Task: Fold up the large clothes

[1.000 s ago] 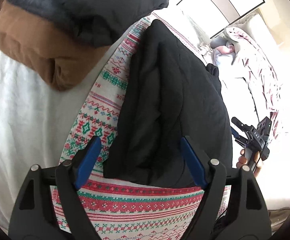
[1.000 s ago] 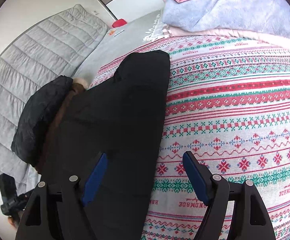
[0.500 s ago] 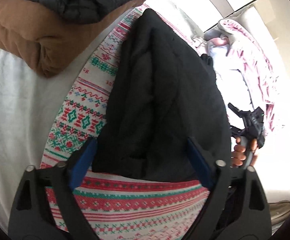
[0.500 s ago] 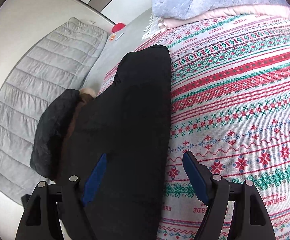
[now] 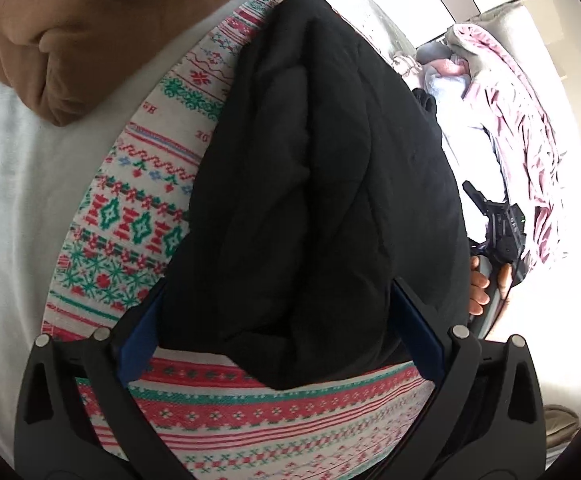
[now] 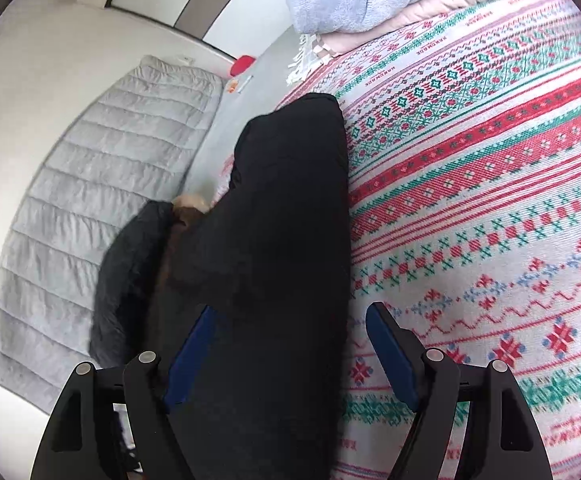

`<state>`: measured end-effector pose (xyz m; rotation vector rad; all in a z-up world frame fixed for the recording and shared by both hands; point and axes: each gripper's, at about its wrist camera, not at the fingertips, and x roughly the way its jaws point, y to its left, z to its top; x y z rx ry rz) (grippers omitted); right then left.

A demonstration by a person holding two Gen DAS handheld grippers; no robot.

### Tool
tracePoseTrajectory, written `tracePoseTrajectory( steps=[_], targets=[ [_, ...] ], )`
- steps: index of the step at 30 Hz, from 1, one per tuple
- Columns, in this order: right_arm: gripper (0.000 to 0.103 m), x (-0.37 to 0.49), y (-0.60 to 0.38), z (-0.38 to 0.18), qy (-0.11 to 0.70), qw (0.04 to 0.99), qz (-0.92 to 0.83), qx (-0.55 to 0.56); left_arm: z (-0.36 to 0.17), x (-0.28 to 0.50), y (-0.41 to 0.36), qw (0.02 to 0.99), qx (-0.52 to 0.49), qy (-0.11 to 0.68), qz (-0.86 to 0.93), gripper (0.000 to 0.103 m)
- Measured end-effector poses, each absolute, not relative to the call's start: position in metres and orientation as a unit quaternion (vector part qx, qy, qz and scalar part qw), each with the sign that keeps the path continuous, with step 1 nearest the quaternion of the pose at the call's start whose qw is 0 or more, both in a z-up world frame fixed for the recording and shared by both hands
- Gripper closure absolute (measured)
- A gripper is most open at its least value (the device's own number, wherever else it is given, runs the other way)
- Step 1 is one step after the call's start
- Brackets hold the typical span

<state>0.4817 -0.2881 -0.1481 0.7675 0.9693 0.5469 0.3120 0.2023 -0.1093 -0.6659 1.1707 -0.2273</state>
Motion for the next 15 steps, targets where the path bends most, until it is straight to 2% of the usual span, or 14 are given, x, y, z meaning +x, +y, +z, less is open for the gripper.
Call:
tracePoseTrajectory(
  steps=[15],
  targets=[
    [0.022,0.559,-0.251,-0.159,0.472,0.772,0.259,0.337,-0.119,0.322,0.191,0.782,-0.307,0.533,-0.097,0.0]
  ],
)
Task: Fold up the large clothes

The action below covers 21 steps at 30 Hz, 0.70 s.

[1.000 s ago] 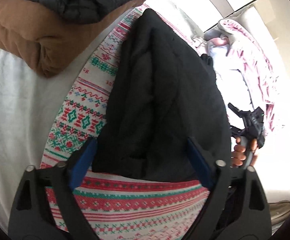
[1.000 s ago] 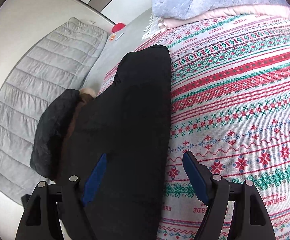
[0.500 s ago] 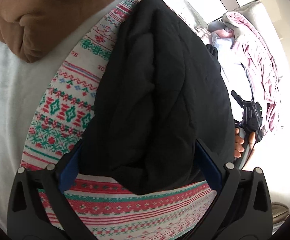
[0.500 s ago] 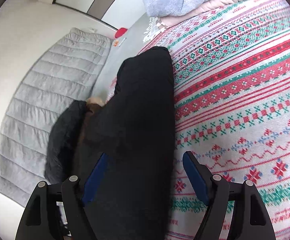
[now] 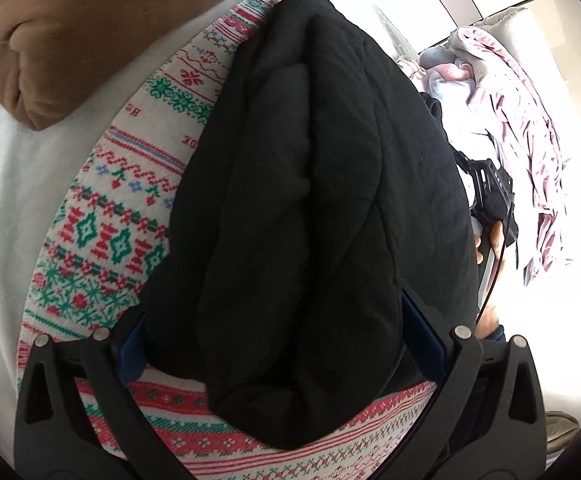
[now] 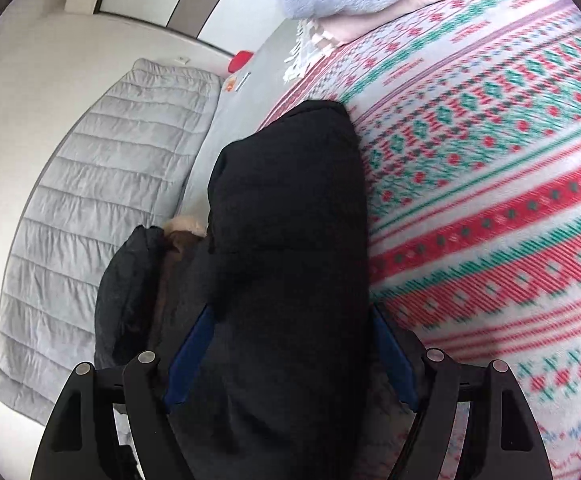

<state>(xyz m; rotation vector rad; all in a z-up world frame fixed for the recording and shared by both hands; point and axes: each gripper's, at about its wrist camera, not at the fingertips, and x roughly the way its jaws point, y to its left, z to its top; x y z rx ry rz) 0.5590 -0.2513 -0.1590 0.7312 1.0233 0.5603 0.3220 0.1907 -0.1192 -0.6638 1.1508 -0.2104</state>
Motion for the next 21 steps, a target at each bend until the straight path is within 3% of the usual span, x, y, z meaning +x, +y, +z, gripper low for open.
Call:
tracePoseTrajectory(
  steps=[8,14,21],
  targets=[
    [0.023,0.56,-0.236,-0.157,0.478,0.786,0.242,0.309,-0.116,0.326,0.178,0.795,-0.296,0.524,-0.074,0.004],
    [0.047,0.55,-0.22,-0.14,0.472,0.823,0.219,0.228,-0.102,0.324,0.169,0.817,-0.263,0.509,-0.066,0.032],
    [0.066,0.533,-0.18,-0.104,0.441,0.873,0.174,0.111,-0.086,0.319,0.163,0.833,-0.245,0.494,-0.043,0.048]
  ],
)
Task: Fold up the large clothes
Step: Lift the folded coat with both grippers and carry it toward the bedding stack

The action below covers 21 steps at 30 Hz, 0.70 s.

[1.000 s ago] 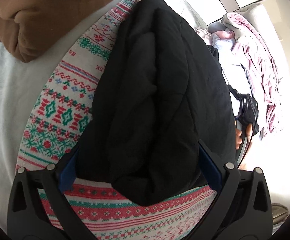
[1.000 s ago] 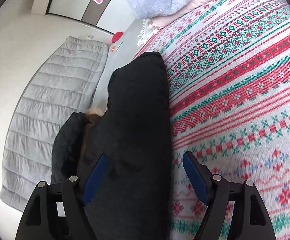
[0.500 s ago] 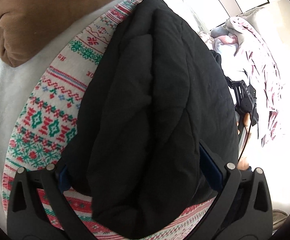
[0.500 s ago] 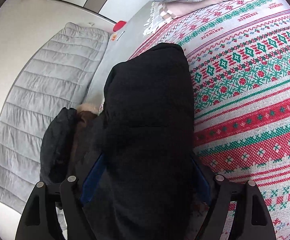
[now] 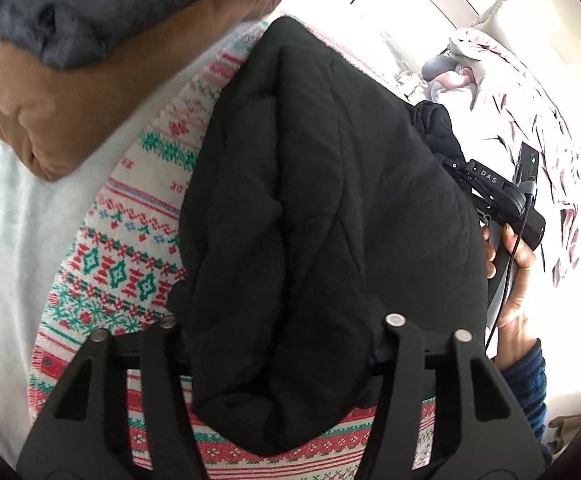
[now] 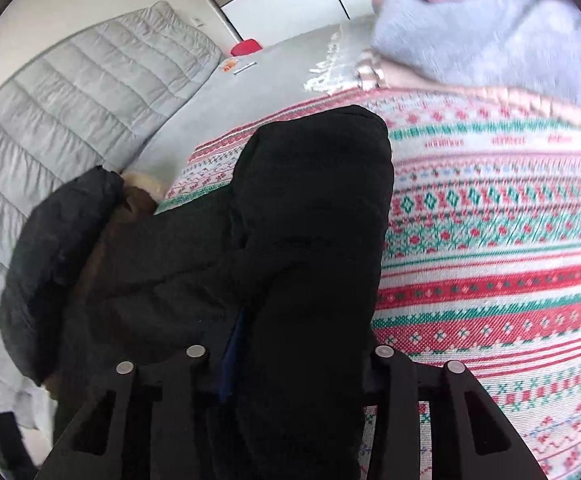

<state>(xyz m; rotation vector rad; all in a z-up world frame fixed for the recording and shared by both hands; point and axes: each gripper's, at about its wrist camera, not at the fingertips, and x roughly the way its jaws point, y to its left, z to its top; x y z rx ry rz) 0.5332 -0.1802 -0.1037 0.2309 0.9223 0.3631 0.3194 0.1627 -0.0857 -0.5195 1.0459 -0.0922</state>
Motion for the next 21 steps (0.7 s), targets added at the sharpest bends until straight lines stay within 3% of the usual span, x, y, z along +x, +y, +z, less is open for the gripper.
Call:
tracePoseTrajectory(
  steps=[7,21],
  targets=[
    [0.072,0.514,-0.156,-0.065,0.394,0.903,0.163,0.056,-0.062,0.31,0.154,0.86,-0.217,0.459,-0.049,0.057],
    [0.073,0.453,-0.165,0.029,0.291,0.946,0.141,0.005,-0.019,0.289,0.139,0.904,-0.179,0.38,-0.086,0.057]
  ],
)
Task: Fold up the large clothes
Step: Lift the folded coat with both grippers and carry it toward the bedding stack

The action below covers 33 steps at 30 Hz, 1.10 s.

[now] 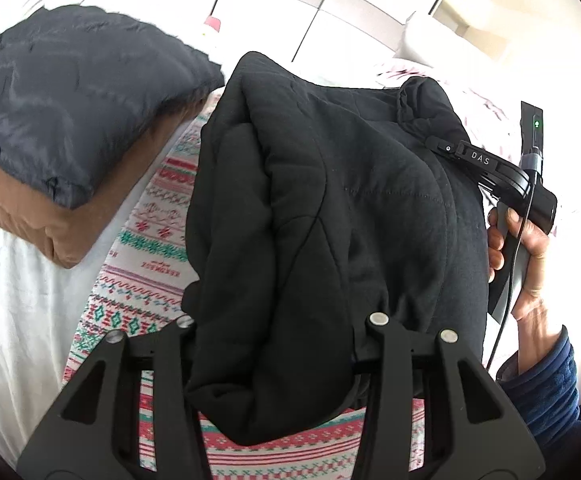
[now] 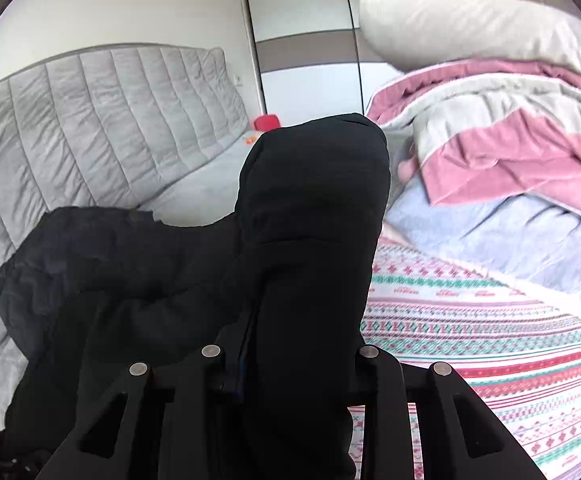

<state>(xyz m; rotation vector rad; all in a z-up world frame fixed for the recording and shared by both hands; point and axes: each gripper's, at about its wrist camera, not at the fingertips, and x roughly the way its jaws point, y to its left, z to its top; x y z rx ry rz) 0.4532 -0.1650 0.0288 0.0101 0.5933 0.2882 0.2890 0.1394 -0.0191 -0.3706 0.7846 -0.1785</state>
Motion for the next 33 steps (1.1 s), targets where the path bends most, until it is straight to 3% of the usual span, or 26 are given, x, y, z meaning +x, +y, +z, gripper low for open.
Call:
tracePoseTrajectory(
  steps=[12,24,33],
  targets=[
    [0.073,0.386,-0.259,0.064,0.28,0.956,0.082,-0.016,-0.001,0.263,0.048,0.898,-0.138,0.384,-0.168,0.057],
    [0.073,0.289,-0.429,0.098,0.271,0.962,-0.022,-0.015,0.013,0.217,-0.124,0.876,-0.084,0.382,-0.284,0.057],
    [0.073,0.245,-0.543,0.09,0.292,0.953,-0.082,-0.017,-0.003,0.197,-0.253,0.845,-0.068,0.407,-0.34,0.057]
  ],
)
